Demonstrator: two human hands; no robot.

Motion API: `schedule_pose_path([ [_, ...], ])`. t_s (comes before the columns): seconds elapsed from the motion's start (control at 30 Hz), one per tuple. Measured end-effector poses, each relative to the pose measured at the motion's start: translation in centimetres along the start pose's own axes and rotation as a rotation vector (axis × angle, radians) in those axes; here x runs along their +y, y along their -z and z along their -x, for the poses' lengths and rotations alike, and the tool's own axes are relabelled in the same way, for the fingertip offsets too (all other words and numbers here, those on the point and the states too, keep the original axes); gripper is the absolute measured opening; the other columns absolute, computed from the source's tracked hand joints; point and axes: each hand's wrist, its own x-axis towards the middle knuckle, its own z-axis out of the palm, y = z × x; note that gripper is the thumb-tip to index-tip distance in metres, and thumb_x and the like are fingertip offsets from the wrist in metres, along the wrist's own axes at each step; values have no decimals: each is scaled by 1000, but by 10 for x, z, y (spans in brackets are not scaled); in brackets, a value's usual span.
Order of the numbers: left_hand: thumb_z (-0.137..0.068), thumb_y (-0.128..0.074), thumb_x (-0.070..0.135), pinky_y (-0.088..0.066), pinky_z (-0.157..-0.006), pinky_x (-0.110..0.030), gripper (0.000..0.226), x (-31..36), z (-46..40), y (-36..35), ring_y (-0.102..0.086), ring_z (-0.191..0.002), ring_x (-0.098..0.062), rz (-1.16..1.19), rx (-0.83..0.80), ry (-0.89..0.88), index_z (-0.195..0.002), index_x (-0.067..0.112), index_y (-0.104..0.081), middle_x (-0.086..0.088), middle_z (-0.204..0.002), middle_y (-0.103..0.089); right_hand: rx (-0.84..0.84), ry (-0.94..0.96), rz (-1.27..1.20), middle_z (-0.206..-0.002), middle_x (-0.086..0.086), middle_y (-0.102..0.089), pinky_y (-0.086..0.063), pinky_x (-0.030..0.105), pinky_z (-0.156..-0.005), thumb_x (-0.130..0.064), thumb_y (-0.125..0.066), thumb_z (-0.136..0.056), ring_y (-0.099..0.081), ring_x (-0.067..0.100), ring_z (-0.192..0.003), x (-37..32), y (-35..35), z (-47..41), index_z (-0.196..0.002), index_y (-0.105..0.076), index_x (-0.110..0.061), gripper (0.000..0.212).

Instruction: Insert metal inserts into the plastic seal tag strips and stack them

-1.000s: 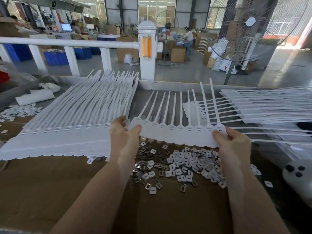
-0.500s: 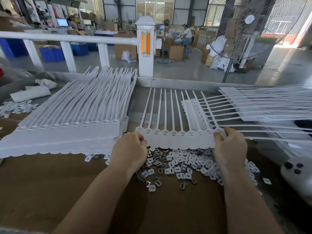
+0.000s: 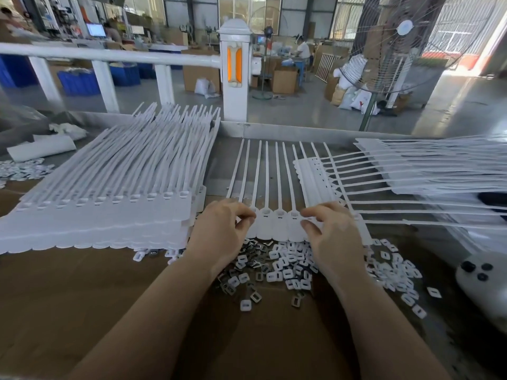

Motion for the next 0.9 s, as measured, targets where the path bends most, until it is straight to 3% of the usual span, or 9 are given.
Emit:
schedule_pose_path([
  [0.17, -84, -63, 23, -31, -71, -10, 9, -8, 9, -2, -40, -81, 2, -39, 16, -64, -83, 28, -70, 28, -75, -48, -44, 73, 7, -100, 3, -60, -35, 24, -89, -12, -65, -86, -50, 17, -101, -6, -4, 3, -97, -71, -10, 13],
  [0.33, -81, -64, 36, -30, -83, -31, 9, -13, 15, 3, -40, -87, -2, -90, -175, -196, -85, 34, -72, 31, -72, -46, -67, 119, 37, -97, 2, -60, -29, 18, -84, -12, -66, -85, -51, 17, -98, -8, -5, 5, -95, -71, -10, 12],
  [0.53, -78, -61, 54, -17, -80, -28, 19, -16, 14, 2, -36, -89, 0, -153, -268, -234, -91, 44, -70, 29, -80, -48, -88, 154, 57, -97, -1, -60, -28, 15, -83, -14, -66, -85, -49, 11, -95, -8, -8, 7, -94, -71, -13, 10],
  [0.8, -81, -64, 43, -17, -80, -27, 3, -19, 14, -2, -37, -90, 0, -92, -257, -246, -80, 42, -67, 32, -78, -47, -124, 166, 56, -95, -2, -60, -30, 15, -83, -14, -65, -85, -52, 13, -96, -9, -9, 8, -94, -71, -13, 10],
  [0.9, -84, -64, 32, -27, -80, -22, 20, -20, 11, -4, -42, -87, 5, 8, -169, -192, -71, 44, -53, 28, -80, -49, -151, 190, 56, -102, -3, -62, -33, 16, -88, -13, -63, -87, -52, 13, -102, -9, -10, 8, -100, -70, -15, 16],
])
